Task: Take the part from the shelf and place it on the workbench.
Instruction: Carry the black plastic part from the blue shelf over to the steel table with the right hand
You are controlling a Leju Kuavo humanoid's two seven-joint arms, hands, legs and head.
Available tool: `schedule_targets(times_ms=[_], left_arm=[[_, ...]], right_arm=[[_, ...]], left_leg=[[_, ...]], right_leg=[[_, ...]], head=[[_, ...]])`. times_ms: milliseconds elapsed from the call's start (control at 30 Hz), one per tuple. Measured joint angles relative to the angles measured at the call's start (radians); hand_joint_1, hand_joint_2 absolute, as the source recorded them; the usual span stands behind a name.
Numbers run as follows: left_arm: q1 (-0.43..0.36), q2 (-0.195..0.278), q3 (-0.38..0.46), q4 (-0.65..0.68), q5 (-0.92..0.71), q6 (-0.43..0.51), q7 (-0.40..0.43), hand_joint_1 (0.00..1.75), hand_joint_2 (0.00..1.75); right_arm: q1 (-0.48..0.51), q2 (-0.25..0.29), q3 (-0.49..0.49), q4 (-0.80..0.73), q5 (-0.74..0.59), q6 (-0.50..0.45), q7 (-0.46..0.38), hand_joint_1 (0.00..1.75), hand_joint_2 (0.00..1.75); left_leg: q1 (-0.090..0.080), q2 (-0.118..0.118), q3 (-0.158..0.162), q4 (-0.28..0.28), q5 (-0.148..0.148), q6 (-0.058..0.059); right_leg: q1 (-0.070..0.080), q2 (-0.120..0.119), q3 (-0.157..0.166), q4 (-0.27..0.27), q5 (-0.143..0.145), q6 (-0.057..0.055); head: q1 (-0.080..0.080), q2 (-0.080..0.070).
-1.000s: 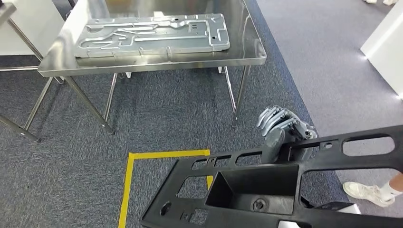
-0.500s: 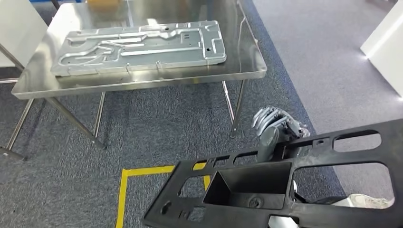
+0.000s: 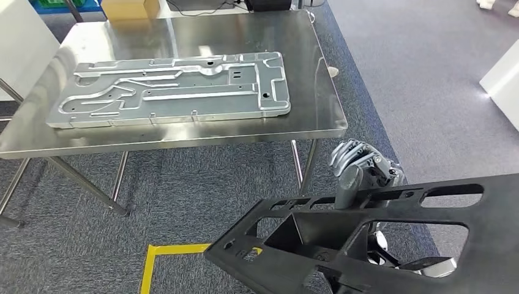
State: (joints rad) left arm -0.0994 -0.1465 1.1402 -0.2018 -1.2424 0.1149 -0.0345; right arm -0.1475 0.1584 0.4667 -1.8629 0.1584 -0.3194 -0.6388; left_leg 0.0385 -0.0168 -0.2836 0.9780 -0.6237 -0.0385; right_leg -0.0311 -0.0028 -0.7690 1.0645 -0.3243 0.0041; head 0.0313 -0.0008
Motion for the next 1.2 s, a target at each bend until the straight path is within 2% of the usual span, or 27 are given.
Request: schedule_targets(times_ms=[33, 67, 133, 167, 200, 233, 267, 300, 333, 367, 400, 467, 533, 600, 667, 700, 733, 767, 833, 900, 967, 1000, 1067, 1100, 1133, 1167, 1200], left_arm=[[-0.001, 0.0, 0.0, 0.0, 0.001, -0.001, -0.002, 0.0, 1.75], [-0.002, 0.0, 0.0, 0.0, 0.002, -0.001, -0.003, 0.0, 1.75], [-0.002, 0.0, 0.001, 0.0, 0.005, -0.002, -0.003, 0.0, 1.75], [-0.001, 0.0, 0.002, 0.0, 0.005, -0.002, -0.003, 0.0, 1.75], [0.0, 0.0, 0.002, 0.0, 0.006, -0.002, -0.003, 0.0, 1.75], [0.001, 0.0, 0.003, 0.0, 0.006, -0.002, -0.003, 0.0, 1.75], [0.003, 0.0, 0.004, 0.0, 0.006, -0.002, -0.003, 0.0, 1.75], [0.003, 0.0, 0.004, 0.0, 0.006, -0.002, -0.003, 0.0, 1.75], [0.002, 0.001, 0.004, 0.0, 0.006, -0.002, -0.003, 0.0, 1.75], [0.0, 0.001, 0.004, 0.0, 0.006, -0.002, -0.003, 0.0, 1.75], [-0.002, 0.001, 0.005, 0.0, 0.006, -0.002, -0.003, 0.0, 1.75], [-0.003, 0.001, 0.005, 0.0, 0.005, -0.002, -0.005, 0.0, 1.75], [-0.001, 0.0, 0.005, 0.0, 0.003, -0.002, -0.007, 0.0, 1.75], [-0.002, 0.0, 0.005, 0.0, 0.001, -0.005, -0.008, 0.0, 1.75], [-0.003, 0.0, 0.005, 0.0, 0.0, -0.009, -0.008, 0.0, 1.75], [-0.002, 0.0, 0.005, 0.0, -0.001, -0.011, -0.008, 0.0, 1.75], [-0.001, 0.0, 0.005, 0.0, 0.0, -0.012, -0.008, 0.0, 1.75], [0.0, 0.0, 0.005, 0.0, 0.001, -0.012, -0.008, 0.0, 1.75], [-0.001, -0.003, 0.005, 0.0, 0.003, -0.012, -0.008, 0.0, 1.75], [-0.004, -0.005, 0.005, 0.0, 0.004, -0.012, -0.008, 0.0, 1.75], [-0.005, -0.006, 0.005, 0.0, 0.006, -0.011, -0.008, 0.0, 1.75], [-0.004, -0.005, 0.005, 0.0, 0.006, -0.01, -0.008, 0.0, 1.75], [-0.005, -0.005, 0.005, 0.0, 0.007, -0.009, -0.007, 0.0, 1.75], [-0.006, -0.005, 0.005, 0.0, 0.007, -0.009, -0.007, 0.0, 1.75], [-0.007, -0.005, 0.006, 0.0, 0.008, -0.009, -0.008, 0.0, 1.75], [-0.008, -0.005, 0.006, 0.0, 0.009, -0.009, -0.009, 0.0, 1.75], [-0.009, -0.005, 0.006, 0.0, 0.009, -0.01, -0.01, 0.0, 1.75]], right_arm=[[-0.001, 0.001, 0.0, -0.001, 0.002, 0.0, 0.001, 1.64, 1.75], [-0.001, 0.002, 0.0, -0.002, 0.005, 0.001, 0.001, 1.64, 1.75], [0.0, 0.002, -0.001, -0.001, 0.008, 0.001, 0.001, 1.64, 1.75], [0.001, 0.002, -0.001, -0.001, 0.008, 0.002, 0.001, 1.64, 1.75], [0.001, 0.002, -0.001, -0.001, 0.009, 0.003, 0.001, 1.64, 1.75], [0.001, 0.002, -0.001, -0.001, 0.009, 0.004, 0.001, 1.64, 1.75], [0.002, 0.002, -0.001, -0.001, 0.009, 0.004, 0.001, 1.64, 1.75], [0.002, 0.002, -0.001, -0.001, 0.009, 0.005, 0.001, 1.64, 1.75], [0.002, 0.002, -0.001, 0.0, 0.009, 0.005, 0.001, 1.64, 1.75], [0.004, 0.002, -0.001, 0.0, 0.009, 0.006, 0.001, 1.64, 1.75], [0.005, 0.002, -0.001, 0.001, 0.009, 0.007, 0.001, 1.64, 1.75], [0.005, 0.002, -0.002, 0.001, 0.01, 0.007, 0.001, 1.64, 1.75], [0.005, 0.002, -0.002, 0.001, 0.012, 0.005, 0.001, 1.64, 1.75], [0.007, 0.002, -0.002, 0.001, 0.017, 0.0, 0.001, 1.64, 1.75], [0.013, 0.001, -0.002, 0.001, 0.022, -0.003, 0.002, 1.64, 1.75], [0.016, 0.001, -0.002, 0.001, 0.024, -0.003, 0.002, 1.64, 1.75], [0.018, 0.001, -0.002, 0.001, 0.026, -0.003, 0.002, 1.64, 1.75], [0.018, 0.001, -0.002, 0.001, 0.027, -0.003, 0.002, 1.64, 1.75], [0.019, 0.001, -0.003, 0.001, 0.029, -0.003, 0.003, 1.64, 1.75], [0.02, 0.001, -0.003, 0.001, 0.029, -0.003, 0.003, 1.64, 1.75], [0.021, 0.001, -0.003, 0.001, 0.029, -0.001, 0.004, 1.64, 1.75], [0.021, 0.002, -0.003, 0.001, 0.029, 0.001, 0.004, 1.64, 1.75], [0.021, 0.002, -0.003, 0.001, 0.029, 0.003, 0.003, 1.64, 1.75], [0.022, 0.003, -0.003, 0.001, 0.029, 0.005, 0.003, 1.64, 1.75], [0.024, 0.003, -0.003, 0.002, 0.029, 0.006, 0.003, 1.64, 1.75], [0.025, 0.003, -0.003, 0.002, 0.029, 0.007, 0.003, 1.64, 1.75], [0.026, 0.003, -0.003, 0.003, 0.029, 0.007, 0.004, 1.64, 1.75]], left_leg=[[0.001, 0.002, -0.031, 0.057, 0.01, -0.002], [0.0, 0.005, -0.073, 0.124, 0.002, -0.002], [-0.003, 0.009, -0.163, 0.234, -0.067, 0.0], [-0.005, 0.01, -0.2, 0.26, -0.103, 0.001], [-0.008, 0.01, -0.226, 0.261, -0.119, 0.005], [-0.011, 0.012, -0.239, 0.237, -0.1, 0.01], [-0.015, 0.02, -0.242, 0.19, -0.049, 0.019], [-0.021, 0.039, -0.24, 0.138, 0.014, 0.029], [-0.028, 0.06, -0.24, 0.093, 0.056, 0.037], [-0.034, 0.078, -0.243, 0.064, 0.082, 0.043], [-0.04, 0.087, -0.248, 0.054, 0.092, 0.047], [-0.04, 0.07, -0.25, 0.046, 0.109, 0.053], [-0.035, 0.048, -0.244, 0.031, 0.134, 0.061], [-0.031, 0.026, -0.244, 0.022, 0.146, 0.067], [-0.031, 0.002, -0.247, 0.023, 0.148, 0.07], [-0.032, -0.011, -0.248, 0.024, 0.148, 0.07], [-0.032, -0.025, -0.247, 0.025, 0.147, 0.069], [-0.032, -0.039, -0.246, 0.027, 0.146, 0.067], [-0.031, -0.065, -0.247, 0.031, 0.142, 0.061], [-0.027, -0.086, -0.255, 0.033, 0.14, 0.05], [-0.022, -0.105, -0.262, 0.029, 0.141, 0.035], [-0.021, -0.097, -0.262, 0.031, 0.139, 0.029], [-0.026, -0.048, -0.283, 0.076, 0.111, 0.021], [-0.026, -0.019, -0.31, 0.129, 0.084, 0.018], [-0.025, -0.003, -0.347, 0.197, 0.053, 0.015], [-0.024, 0.003, -0.381, 0.259, 0.03, 0.011], [-0.022, 0.006, -0.402, 0.297, 0.024, 0.007]], right_leg=[[0.001, -0.002, 0.011, -0.004, -0.009, -0.008], [0.002, -0.005, 0.022, -0.008, -0.019, -0.014], [0.008, -0.011, 0.045, -0.012, -0.039, -0.023], [0.012, -0.013, 0.057, -0.012, -0.05, -0.025], [0.017, -0.016, 0.07, -0.012, -0.06, -0.027], [0.021, -0.021, 0.085, -0.012, -0.07, -0.029], [0.024, -0.027, 0.1, -0.012, -0.08, -0.03], [0.027, -0.034, 0.113, -0.013, -0.088, -0.03], [0.029, -0.041, 0.123, -0.013, -0.093, -0.029], [0.03, -0.049, 0.128, -0.013, -0.097, -0.025], [0.03, -0.057, 0.13, -0.013, -0.099, -0.019], [0.031, -0.076, 0.135, -0.015, -0.102, -0.007], [0.029, -0.062, 0.133, 0.002, -0.122, 0.005], [0.024, -0.023, 0.097, 0.09, -0.179, 0.016], [0.022, -0.006, 0.044, 0.209, -0.231, 0.021], [0.021, -0.004, 0.031, 0.236, -0.233, 0.022], [0.021, -0.001, 0.036, 0.226, -0.216, 0.022], [0.02, 0.005, 0.06, 0.177, -0.182, 0.02], [0.016, 0.051, 0.124, 0.043, -0.126, 0.012], [0.015, 0.089, 0.154, -0.025, -0.113, 0.006], [0.016, 0.078, 0.159, -0.035, -0.115, 0.0], [0.015, 0.065, 0.164, -0.041, -0.114, -0.005], [0.009, 0.038, 0.175, -0.055, -0.113, -0.017], [0.01, 0.022, 0.179, -0.058, -0.115, -0.021], [0.01, 0.006, 0.18, -0.058, -0.117, -0.025], [0.011, -0.01, 0.18, -0.058, -0.119, -0.026], [0.011, -0.025, 0.181, -0.058, -0.122, -0.025]], head=[[-0.002, 0.0], [-0.004, 0.0], [-0.006, 0.0], [-0.007, 0.0], [-0.007, 0.0], [-0.007, 0.0], [-0.007, 0.0], [-0.006, 0.0], [-0.005, 0.0], [-0.006, 0.0], [-0.008, 0.0], [-0.012, 0.0], [-0.012, 0.0], [-0.01, 0.0], [-0.01, 0.0], [-0.01, 0.0], [-0.01, 0.0], [-0.01, 0.0], [-0.011, 0.0], [-0.013, 0.0], [-0.014, 0.0], [-0.014, 0.0], [-0.019, 0.0], [-0.02, 0.0], [-0.023, 0.0], [-0.023, 0.0], [-0.023, 0.0]])
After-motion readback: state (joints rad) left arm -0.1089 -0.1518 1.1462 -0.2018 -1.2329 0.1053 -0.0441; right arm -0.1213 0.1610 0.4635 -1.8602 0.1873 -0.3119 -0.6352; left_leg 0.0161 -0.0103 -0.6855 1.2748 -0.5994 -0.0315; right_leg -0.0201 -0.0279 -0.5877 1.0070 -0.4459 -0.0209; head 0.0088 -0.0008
